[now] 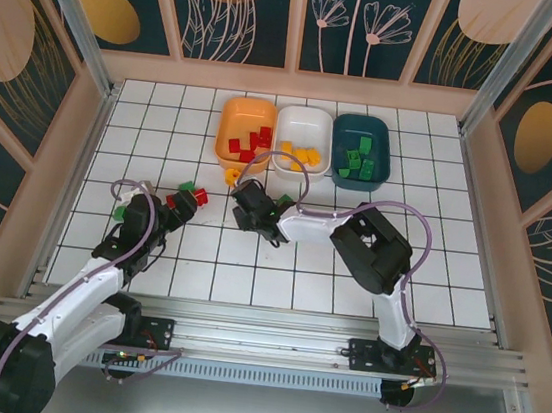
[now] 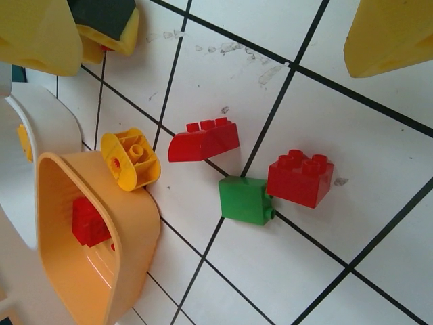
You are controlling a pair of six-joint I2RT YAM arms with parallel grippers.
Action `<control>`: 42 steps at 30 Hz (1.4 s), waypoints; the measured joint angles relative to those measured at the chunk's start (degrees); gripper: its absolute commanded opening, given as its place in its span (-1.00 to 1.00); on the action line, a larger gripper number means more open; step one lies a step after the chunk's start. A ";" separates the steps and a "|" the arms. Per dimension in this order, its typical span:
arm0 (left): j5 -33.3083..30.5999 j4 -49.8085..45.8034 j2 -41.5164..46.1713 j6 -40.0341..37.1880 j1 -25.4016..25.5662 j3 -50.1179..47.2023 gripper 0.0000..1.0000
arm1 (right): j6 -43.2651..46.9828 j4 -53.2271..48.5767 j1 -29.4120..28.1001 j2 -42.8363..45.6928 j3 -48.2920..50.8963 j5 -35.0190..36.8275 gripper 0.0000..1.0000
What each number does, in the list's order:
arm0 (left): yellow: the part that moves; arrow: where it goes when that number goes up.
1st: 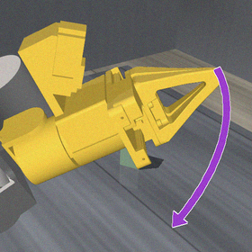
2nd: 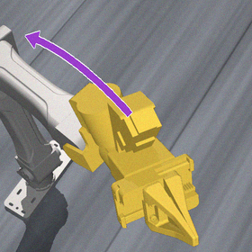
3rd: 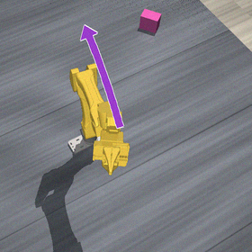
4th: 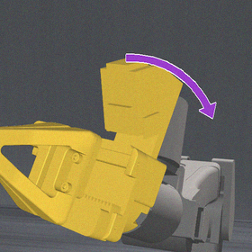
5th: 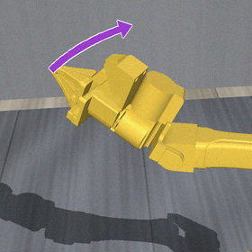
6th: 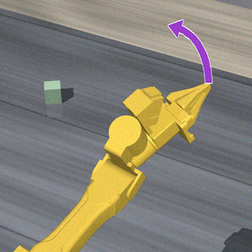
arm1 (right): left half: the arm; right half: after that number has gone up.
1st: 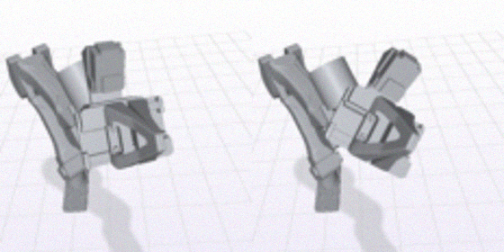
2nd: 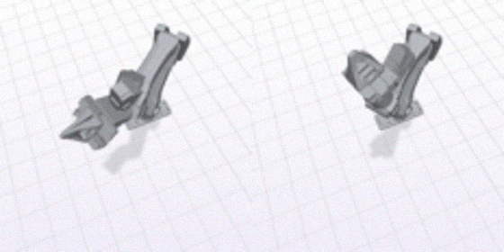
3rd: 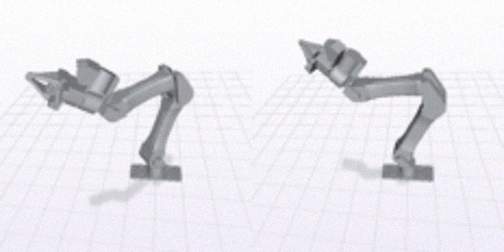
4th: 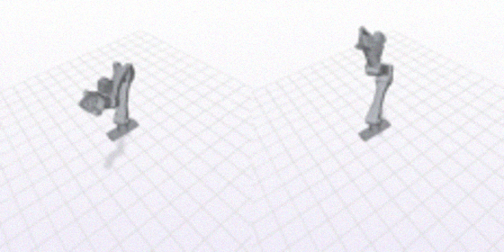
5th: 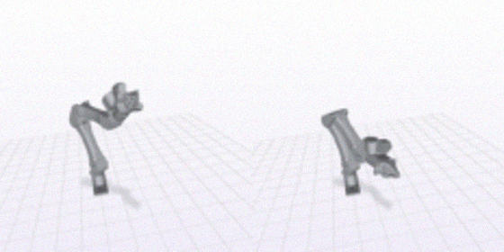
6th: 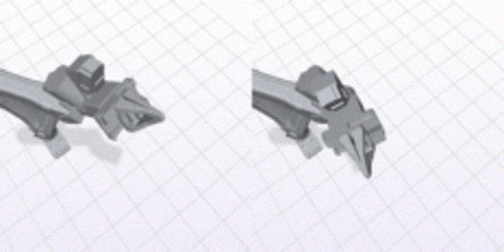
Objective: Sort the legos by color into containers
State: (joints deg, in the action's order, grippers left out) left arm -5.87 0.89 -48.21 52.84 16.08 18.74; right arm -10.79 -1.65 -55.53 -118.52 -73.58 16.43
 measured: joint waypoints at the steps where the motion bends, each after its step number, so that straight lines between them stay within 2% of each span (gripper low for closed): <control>1: 0.02 0.00 -0.02 0.00 0.00 0.00 0.97 | 0.00 -0.15 -0.20 0.00 -0.09 -0.13 0.05; 13: 0.02 -0.02 0.90 -0.02 0.00 0.02 0.97 | -0.07 -3.39 -0.90 0.13 -2.14 -6.36 0.02; 20: 0.07 0.17 0.22 -0.02 0.00 0.44 0.97 | -0.24 -4.87 -0.94 1.84 -2.10 -13.07 0.18; 27: 0.44 0.24 0.09 -0.04 0.00 0.44 0.97 | 0.48 -5.62 -1.01 2.10 -2.10 -11.82 0.20; 35: 0.46 0.24 0.04 -0.24 0.00 0.44 0.97 | 5.40 -5.97 -1.38 1.25 -2.12 -11.39 0.20; 37: 0.46 0.24 0.02 -0.22 0.00 0.44 0.97 | 6.88 -5.95 -1.60 0.98 -2.32 -11.32 0.16; 42: 0.46 0.46 -0.81 -0.24 0.00 0.44 0.97 | 9.35 -5.95 -2.14 -0.52 -3.41 -8.98 -0.15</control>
State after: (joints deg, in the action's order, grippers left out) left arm -5.41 1.34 -49.01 52.60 16.08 19.18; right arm -1.43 -7.60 -57.67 -119.04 -76.99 7.44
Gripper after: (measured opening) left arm 0.985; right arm 0.470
